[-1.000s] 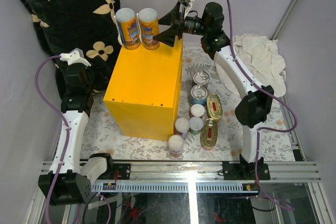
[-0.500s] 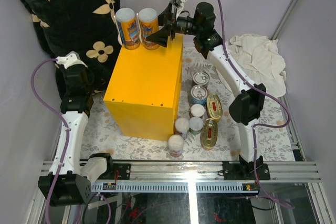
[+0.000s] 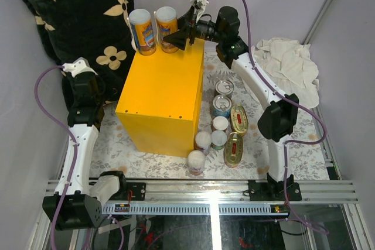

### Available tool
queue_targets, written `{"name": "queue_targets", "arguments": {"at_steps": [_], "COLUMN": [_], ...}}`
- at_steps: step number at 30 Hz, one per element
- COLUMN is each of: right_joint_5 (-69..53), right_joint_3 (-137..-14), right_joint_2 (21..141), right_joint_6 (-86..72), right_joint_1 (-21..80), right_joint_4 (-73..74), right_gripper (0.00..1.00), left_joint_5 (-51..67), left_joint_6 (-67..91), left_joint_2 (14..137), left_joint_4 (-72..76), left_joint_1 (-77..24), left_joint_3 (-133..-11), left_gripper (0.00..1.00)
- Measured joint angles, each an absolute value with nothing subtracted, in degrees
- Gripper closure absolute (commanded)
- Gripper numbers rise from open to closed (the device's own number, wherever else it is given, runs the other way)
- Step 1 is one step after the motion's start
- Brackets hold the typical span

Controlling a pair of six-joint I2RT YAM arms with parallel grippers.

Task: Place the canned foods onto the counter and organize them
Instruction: Place the canned food on the counter.

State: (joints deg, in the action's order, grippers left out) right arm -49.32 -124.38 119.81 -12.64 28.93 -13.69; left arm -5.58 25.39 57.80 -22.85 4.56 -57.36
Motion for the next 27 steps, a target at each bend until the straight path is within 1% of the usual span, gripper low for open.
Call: {"name": "queue_targets", "arguments": {"at_steps": [8, 16, 27], "right_joint_5": [-44.5, -38.1, -35.3], "right_joint_3": [-122.4, -122.5, -122.7], "right_joint_2": [118.9, 118.9, 119.0], "right_joint_6": [-12.1, -10.0, -9.6], "right_joint_1": [29.7, 32.0, 33.0], "right_joint_4": [-15.0, -14.0, -13.6], "right_gripper": [0.43, 0.44, 0.44], "left_joint_5": [-5.5, -5.5, -5.4], "left_joint_6": [25.4, 25.4, 25.4], "left_joint_2": [57.8, 57.8, 57.8], "left_joint_4": [-22.9, -22.9, -22.9], "left_joint_1": [4.6, 4.6, 4.6], "left_joint_3": [-57.4, -57.4, -57.4], "left_gripper": [0.0, 0.0, 0.0]}}
